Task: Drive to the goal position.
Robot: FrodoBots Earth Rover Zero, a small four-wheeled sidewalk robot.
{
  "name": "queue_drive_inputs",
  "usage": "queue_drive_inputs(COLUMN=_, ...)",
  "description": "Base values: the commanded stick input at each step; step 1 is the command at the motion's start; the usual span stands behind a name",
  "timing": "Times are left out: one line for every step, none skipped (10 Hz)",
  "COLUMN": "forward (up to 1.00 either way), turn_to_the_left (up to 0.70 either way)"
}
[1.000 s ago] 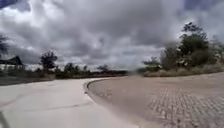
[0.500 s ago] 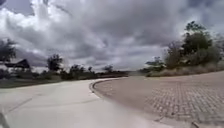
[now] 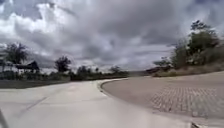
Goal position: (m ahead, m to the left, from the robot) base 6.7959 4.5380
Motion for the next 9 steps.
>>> queue_drive_inputs(forward=-0.39, turn_to_the_left=0.12)
queue_drive_inputs(forward=-0.18, turn_to_the_left=0.29)
queue_drive_inputs(forward=0.02, turn_to_the_left=0.47)
queue_drive_inputs(forward=0.23, turn_to_the_left=0.64)
queue_drive_inputs(forward=0.36, turn_to_the_left=0.7)
queue_drive_inputs(forward=0.41, turn_to_the_left=0.61)
queue_drive_inputs(forward=0.46, turn_to_the_left=0.53)
queue_drive_inputs(forward=0.52, turn_to_the_left=0.44)
queue_drive_inputs(forward=0.57, turn_to_the_left=0.35)
